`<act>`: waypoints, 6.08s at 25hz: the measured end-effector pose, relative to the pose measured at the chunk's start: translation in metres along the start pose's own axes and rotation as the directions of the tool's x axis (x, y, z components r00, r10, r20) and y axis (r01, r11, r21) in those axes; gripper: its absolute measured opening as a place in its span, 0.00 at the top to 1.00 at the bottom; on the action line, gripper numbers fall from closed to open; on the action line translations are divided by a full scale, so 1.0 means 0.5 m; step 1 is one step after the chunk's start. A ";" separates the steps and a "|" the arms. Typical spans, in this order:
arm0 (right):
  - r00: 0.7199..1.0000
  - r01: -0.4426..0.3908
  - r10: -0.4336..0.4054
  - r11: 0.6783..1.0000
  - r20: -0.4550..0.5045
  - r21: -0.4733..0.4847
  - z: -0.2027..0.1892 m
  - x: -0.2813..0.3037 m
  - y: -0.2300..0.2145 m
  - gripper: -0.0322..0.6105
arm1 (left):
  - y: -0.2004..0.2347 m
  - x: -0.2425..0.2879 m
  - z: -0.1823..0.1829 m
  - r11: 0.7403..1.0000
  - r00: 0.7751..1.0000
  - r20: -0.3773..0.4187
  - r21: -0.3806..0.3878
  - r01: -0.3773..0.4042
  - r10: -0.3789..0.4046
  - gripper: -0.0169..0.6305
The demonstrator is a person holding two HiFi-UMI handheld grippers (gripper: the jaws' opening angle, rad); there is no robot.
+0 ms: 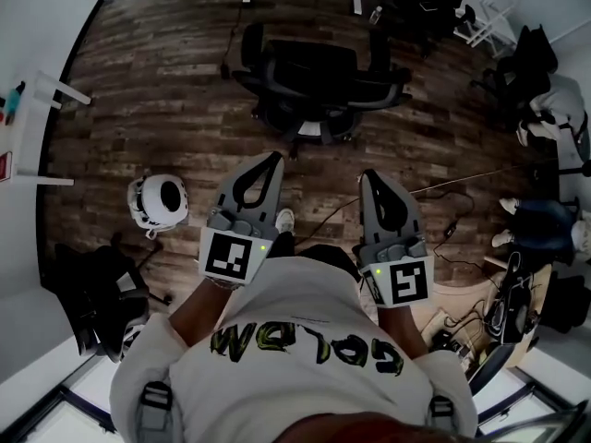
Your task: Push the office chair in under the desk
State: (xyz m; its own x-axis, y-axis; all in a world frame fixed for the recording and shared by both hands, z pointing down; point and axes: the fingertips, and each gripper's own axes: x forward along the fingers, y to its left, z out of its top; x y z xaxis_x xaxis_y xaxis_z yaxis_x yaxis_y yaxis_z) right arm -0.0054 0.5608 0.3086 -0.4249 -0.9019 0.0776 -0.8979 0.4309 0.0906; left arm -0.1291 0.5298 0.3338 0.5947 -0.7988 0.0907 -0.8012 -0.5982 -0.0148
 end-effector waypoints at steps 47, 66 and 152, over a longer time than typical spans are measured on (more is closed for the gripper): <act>0.816 -0.377 -0.040 0.719 -0.577 -0.584 -0.503 0.296 -0.484 0.52 | 0.398 0.379 -0.464 0.679 0.798 -0.587 0.642 0.357 0.136 0.57; 0.723 -0.466 -0.081 0.676 -0.686 -0.570 -0.562 0.401 -0.517 0.63 | 0.436 0.474 -0.476 0.630 0.780 -0.622 0.635 0.447 0.074 0.64; 0.750 -0.415 -0.062 0.731 -0.658 -0.542 -0.542 1.459 -1.107 0.62 | 1.122 1.514 -0.413 0.675 0.734 -0.658 0.620 0.400 0.169 0.60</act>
State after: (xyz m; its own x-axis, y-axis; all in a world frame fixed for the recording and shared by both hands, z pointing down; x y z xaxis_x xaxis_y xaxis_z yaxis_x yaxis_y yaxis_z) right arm 0.2128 -0.3269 0.5842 -0.1869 -0.6828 0.7063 -0.4178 0.7060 0.5719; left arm -0.1419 -0.3973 0.6000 0.2572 -0.6453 0.7194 -0.2619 -0.7631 -0.5909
